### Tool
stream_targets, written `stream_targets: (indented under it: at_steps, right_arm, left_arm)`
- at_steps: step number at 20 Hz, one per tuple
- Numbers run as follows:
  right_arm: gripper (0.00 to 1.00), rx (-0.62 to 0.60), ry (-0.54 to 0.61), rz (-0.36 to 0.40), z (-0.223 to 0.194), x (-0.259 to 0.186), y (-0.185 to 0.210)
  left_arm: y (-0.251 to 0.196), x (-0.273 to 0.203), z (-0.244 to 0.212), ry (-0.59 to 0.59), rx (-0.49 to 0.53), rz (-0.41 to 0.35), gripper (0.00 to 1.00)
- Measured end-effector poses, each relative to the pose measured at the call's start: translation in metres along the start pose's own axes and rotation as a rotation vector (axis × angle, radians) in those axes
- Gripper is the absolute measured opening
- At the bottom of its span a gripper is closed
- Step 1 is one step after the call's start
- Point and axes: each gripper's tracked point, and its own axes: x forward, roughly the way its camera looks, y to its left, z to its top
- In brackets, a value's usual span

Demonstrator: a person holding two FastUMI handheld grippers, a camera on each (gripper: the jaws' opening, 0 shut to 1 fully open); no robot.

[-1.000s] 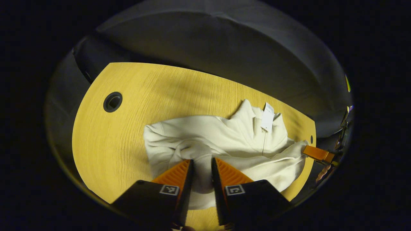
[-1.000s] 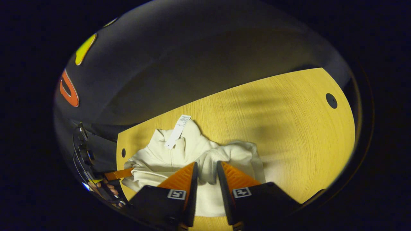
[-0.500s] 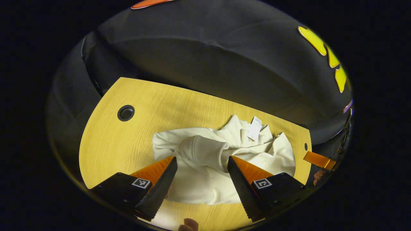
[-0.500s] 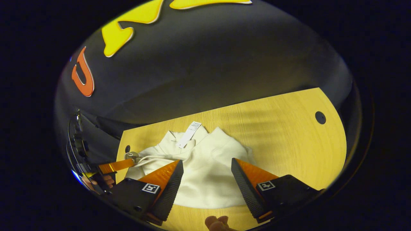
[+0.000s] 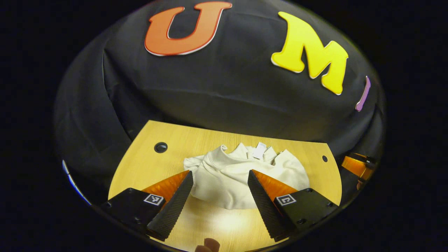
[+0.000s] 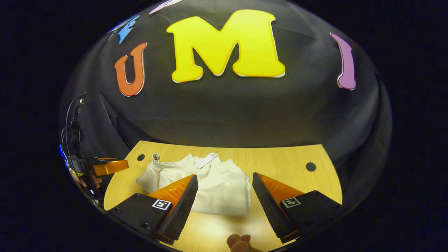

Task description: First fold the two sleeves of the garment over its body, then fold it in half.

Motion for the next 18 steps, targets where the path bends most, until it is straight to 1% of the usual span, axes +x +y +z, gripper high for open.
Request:
stream_targets:
  at_steps: [2, 6, 9, 13, 15, 18]
  right_arm:
    - [0.98, 0.008, -0.044, -0.016, 0.002, -0.027, -0.003]
    - [0.98, 0.030, -0.131, -0.025, 0.006, -0.083, -0.010]
    - [0.98, 0.032, -0.214, -0.032, 0.013, -0.128, -0.018]
    - [0.97, 0.001, -0.308, -0.083, 0.012, -0.180, -0.024]
    - [0.98, -0.009, -0.345, -0.091, 0.008, -0.198, -0.017]
    - [0.97, -0.053, -0.395, -0.113, 0.005, -0.213, -0.005]
  left_arm:
    - [0.000, -0.030, 0.006, -0.085, 0.022, 0.012, 1.00]
    - [-0.008, -0.087, 0.017, -0.207, 0.051, 0.027, 1.00]
    - [-0.007, -0.131, 0.015, -0.271, 0.052, 0.028, 1.00]
    - [0.002, -0.183, -0.003, -0.334, 0.071, 0.075, 0.99]
    - [0.010, -0.201, -0.011, -0.367, 0.104, 0.111, 0.99]
    - [0.008, -0.226, -0.017, -0.412, 0.124, 0.125, 0.99]
